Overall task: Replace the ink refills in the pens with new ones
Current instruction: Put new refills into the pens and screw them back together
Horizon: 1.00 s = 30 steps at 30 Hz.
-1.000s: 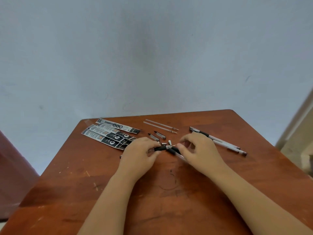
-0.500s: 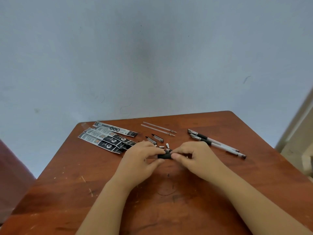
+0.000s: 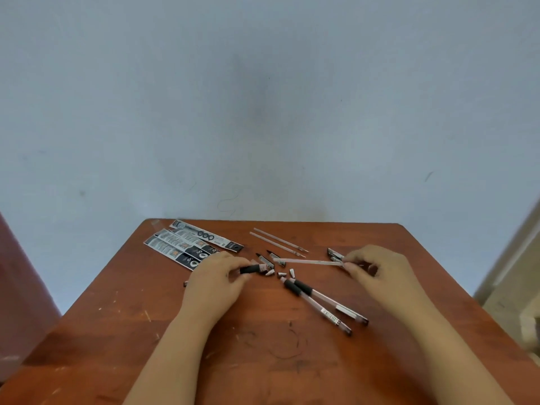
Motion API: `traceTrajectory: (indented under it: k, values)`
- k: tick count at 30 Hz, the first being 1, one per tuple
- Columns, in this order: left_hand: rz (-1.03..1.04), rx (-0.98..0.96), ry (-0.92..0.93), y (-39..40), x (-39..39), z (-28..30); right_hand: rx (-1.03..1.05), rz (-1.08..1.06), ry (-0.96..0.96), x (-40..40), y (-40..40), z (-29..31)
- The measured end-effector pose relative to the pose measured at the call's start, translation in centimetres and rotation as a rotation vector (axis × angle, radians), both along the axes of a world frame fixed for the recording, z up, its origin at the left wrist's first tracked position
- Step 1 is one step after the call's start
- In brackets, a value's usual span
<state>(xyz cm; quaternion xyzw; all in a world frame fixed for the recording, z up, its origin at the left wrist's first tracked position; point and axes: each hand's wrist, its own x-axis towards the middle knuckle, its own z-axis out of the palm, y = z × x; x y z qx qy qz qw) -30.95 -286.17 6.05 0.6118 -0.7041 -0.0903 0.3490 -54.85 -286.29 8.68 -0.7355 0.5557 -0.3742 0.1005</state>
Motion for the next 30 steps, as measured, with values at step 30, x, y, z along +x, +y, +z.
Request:
traceTrajectory:
  k: [30]
  values:
    - [0.036, 0.072, -0.045, -1.0, -0.5, 0.4, 0.127, -0.19, 0.442, 6.4, -7.7, -2.0]
